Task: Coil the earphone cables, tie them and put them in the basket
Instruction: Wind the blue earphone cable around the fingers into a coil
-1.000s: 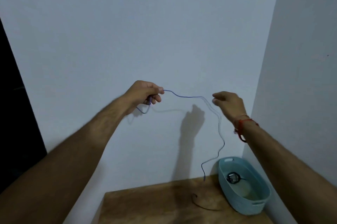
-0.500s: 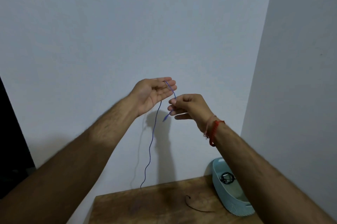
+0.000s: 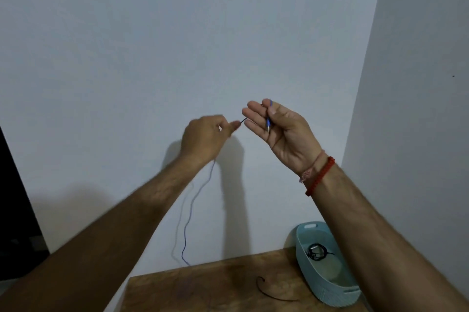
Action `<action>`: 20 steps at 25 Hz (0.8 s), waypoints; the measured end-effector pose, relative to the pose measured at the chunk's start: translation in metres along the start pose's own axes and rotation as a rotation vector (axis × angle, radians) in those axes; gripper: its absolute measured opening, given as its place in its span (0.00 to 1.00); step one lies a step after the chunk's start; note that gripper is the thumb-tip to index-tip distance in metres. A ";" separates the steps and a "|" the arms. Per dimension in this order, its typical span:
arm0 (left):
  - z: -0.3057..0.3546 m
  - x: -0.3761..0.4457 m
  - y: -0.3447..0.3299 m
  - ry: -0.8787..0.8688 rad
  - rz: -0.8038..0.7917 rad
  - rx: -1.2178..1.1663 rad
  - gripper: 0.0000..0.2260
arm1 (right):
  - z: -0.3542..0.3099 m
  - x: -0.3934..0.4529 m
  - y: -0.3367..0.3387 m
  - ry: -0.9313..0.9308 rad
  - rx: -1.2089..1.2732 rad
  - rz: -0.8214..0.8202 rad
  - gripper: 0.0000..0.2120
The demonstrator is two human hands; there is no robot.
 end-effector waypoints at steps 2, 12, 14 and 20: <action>0.006 -0.022 -0.032 0.018 -0.169 -0.263 0.18 | -0.004 0.011 0.005 0.085 0.008 0.023 0.10; 0.020 -0.096 0.002 -0.059 -0.164 -0.426 0.09 | -0.016 0.022 0.052 0.272 -0.729 0.160 0.14; 0.033 -0.074 0.044 -0.181 -0.029 -0.303 0.08 | 0.003 0.015 0.049 0.189 -0.803 0.073 0.13; 0.042 0.027 0.062 -0.178 -0.059 -0.268 0.08 | 0.048 -0.014 0.015 -0.023 -0.469 -0.064 0.16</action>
Point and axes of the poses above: each hand's wrist, its own x-axis towards the middle knuckle, its own y-axis out of the back of the hand, z = x × y, the point moved 9 cm from there along x, towards the middle knuckle, and after that the axes turned 11 degrees about x, right-handed, at the moved point
